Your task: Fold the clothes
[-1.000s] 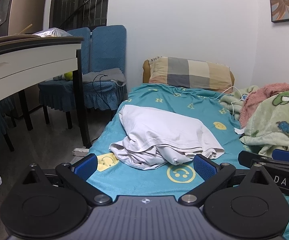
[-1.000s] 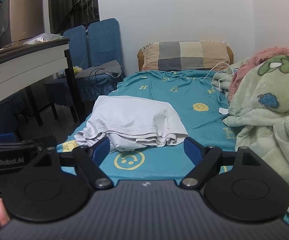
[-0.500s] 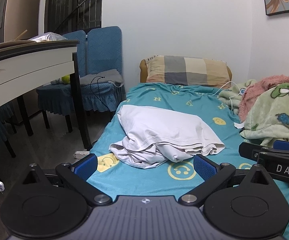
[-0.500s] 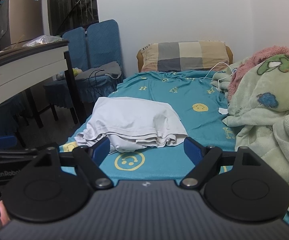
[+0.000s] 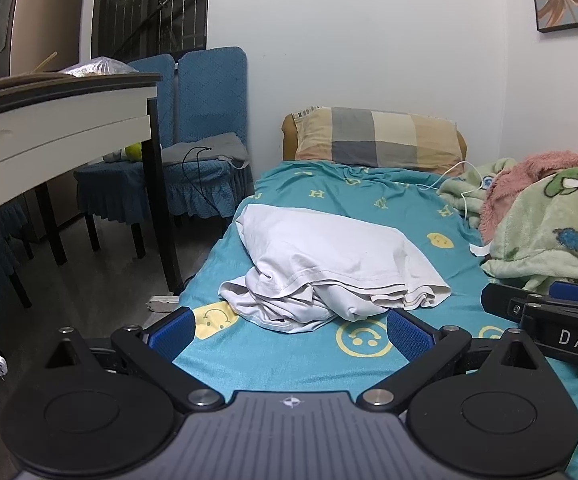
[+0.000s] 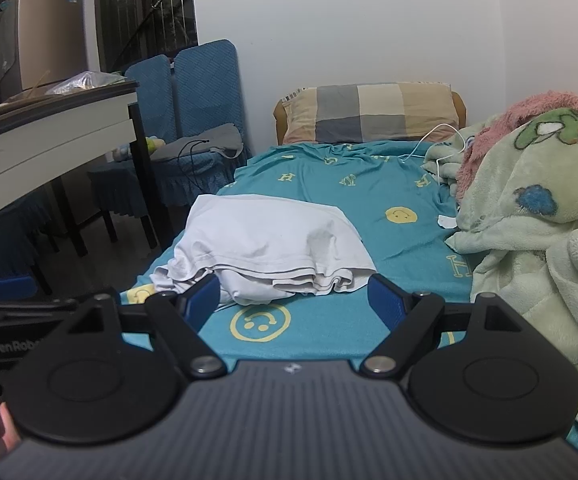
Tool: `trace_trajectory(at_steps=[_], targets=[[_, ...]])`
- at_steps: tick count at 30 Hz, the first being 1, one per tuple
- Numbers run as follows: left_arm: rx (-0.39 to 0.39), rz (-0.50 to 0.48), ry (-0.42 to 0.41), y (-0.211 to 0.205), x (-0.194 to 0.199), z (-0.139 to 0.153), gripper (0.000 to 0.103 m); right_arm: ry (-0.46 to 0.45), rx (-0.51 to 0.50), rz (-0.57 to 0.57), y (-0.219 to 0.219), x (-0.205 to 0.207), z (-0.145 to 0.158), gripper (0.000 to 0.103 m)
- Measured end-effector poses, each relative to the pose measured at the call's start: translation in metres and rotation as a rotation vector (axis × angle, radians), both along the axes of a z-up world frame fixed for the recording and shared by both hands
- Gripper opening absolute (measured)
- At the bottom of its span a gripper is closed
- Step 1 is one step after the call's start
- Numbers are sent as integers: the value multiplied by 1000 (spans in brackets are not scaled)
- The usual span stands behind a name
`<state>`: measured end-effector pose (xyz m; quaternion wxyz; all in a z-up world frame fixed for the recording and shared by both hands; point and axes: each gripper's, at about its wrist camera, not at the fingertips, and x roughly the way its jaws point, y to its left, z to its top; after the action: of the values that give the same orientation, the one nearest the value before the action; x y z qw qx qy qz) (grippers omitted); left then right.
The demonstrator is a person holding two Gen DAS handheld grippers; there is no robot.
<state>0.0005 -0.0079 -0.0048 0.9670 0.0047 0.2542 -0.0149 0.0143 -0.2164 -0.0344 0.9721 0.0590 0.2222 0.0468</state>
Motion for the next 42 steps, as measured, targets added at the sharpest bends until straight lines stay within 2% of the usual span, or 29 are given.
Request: trace_trajectory(at_steps=[7, 10, 14, 17, 19, 27, 28, 30, 32, 33, 35, 42], targets=[[-8, 4, -25, 9, 3, 8, 103, 3, 17, 5, -2, 0, -1, 82], [15, 3, -75, 19, 8, 26, 103, 16, 35, 23, -2, 5, -3, 82], [20, 21, -119, 44, 19, 46, 103, 71, 82, 75, 5, 30, 0, 82], [-45, 46, -116, 72, 28, 52, 103, 92, 87, 131, 21, 63, 2, 80], [-80, 55, -99, 89, 37, 48, 103, 102, 50, 173, 46, 93, -9, 77], [-180, 117, -32, 144, 70, 10, 103, 148, -116, 334, 145, 212, -54, 73], [-180, 121, -21, 146, 76, 4, 103, 167, -149, 341, 156, 225, -63, 70], [-180, 123, 1, 148, 85, -6, 102, 202, -215, 326, 174, 244, -81, 55], [-195, 122, 14, 150, 92, -13, 102, 209, -285, 284, 181, 256, -90, 22], [-205, 122, 21, 150, 94, -16, 102, 204, -276, 262, 177, 258, -88, 19], [-225, 122, 32, 151, 96, -21, 102, 185, -195, 219, 160, 258, -74, 13], [-261, 115, 20, 145, 96, -21, 102, -41, -66, 28, 77, 232, 6, 10]])
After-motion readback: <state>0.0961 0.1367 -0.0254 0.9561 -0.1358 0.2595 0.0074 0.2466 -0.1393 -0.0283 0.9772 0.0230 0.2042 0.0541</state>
